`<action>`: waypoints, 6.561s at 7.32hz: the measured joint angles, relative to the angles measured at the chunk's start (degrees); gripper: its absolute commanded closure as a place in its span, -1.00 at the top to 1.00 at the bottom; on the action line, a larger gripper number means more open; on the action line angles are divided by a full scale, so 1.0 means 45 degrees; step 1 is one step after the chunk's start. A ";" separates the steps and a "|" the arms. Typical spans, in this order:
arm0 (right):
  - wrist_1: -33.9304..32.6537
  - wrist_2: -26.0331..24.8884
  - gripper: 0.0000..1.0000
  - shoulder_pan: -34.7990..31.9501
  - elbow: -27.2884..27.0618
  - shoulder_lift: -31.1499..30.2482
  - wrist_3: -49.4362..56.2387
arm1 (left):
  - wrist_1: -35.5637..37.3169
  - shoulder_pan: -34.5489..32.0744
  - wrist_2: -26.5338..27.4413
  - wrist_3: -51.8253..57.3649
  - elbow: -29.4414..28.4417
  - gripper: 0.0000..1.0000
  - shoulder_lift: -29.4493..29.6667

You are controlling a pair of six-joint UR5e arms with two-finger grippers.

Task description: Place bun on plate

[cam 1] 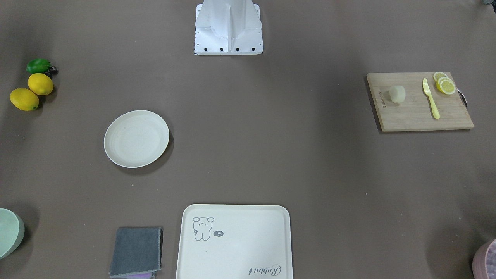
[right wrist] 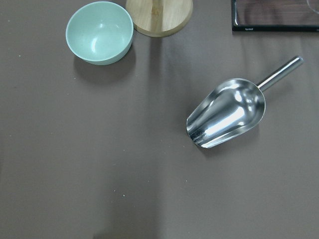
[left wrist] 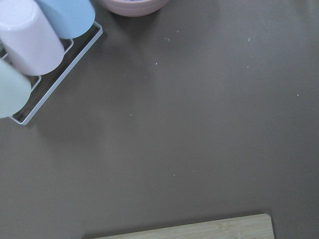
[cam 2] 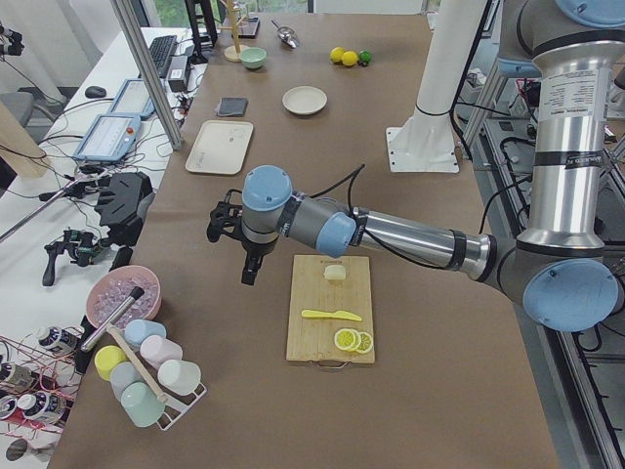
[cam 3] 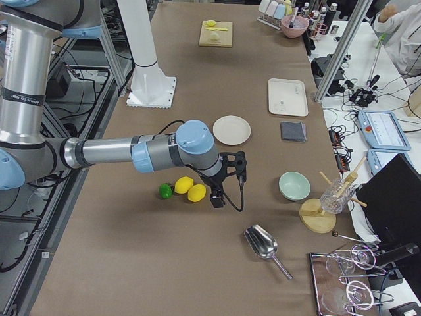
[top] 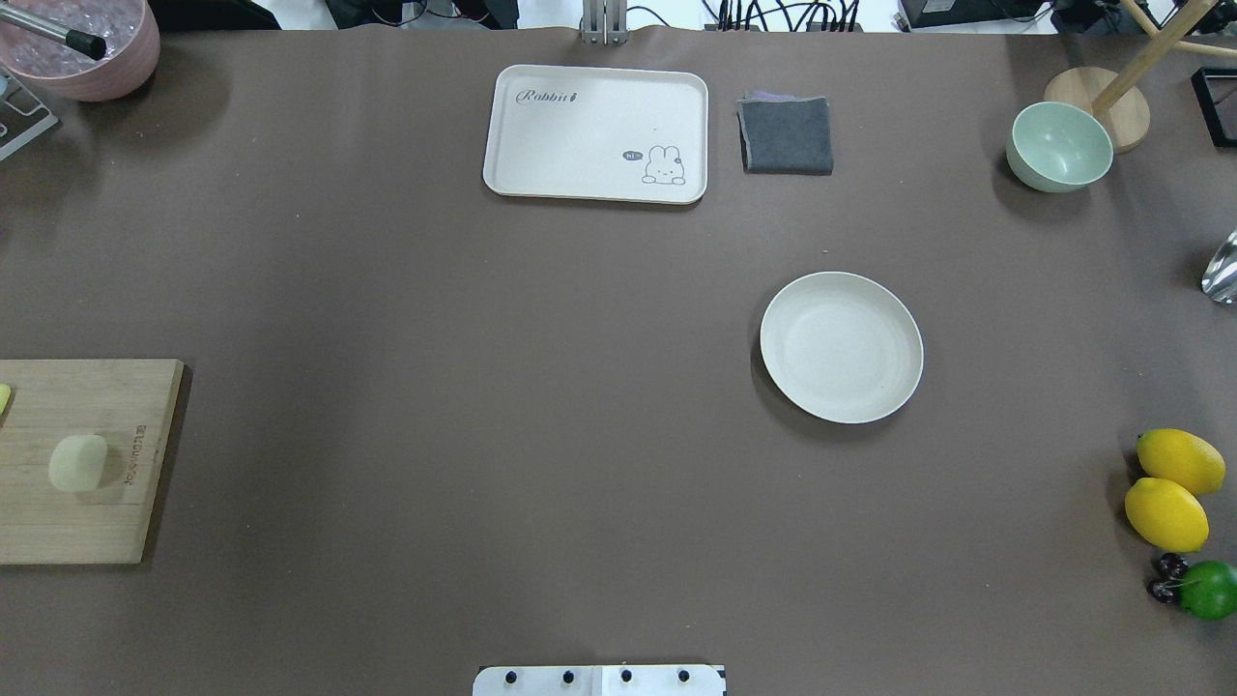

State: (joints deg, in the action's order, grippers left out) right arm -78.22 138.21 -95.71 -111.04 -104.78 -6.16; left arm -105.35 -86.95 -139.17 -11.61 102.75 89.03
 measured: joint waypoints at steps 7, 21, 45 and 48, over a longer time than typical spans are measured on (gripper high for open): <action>0.2325 -0.0240 0.96 0.2484 0.0148 -0.0157 -0.4783 | -0.3034 0.2610 0.0610 -0.3767 0.0015 0.98 -0.0746; 0.8144 -0.5830 -1.00 1.2379 0.3718 0.4055 -1.4687 | -0.3573 0.3000 0.0751 -0.4090 0.0175 0.97 -0.0896; -0.0053 -0.5330 1.00 1.0912 -0.0124 0.6853 -1.3771 | -0.6883 0.8771 0.4678 -0.8585 0.0256 0.94 -0.3440; -0.0056 -0.5044 1.00 1.0458 -0.0148 0.6547 -1.3239 | -0.7150 0.9653 0.5298 -0.8707 0.0196 0.02 -0.3769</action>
State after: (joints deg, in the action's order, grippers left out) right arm -78.47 115.51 -48.65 -111.70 -75.32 -65.74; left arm -137.52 -43.51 -115.33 -50.79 103.63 72.07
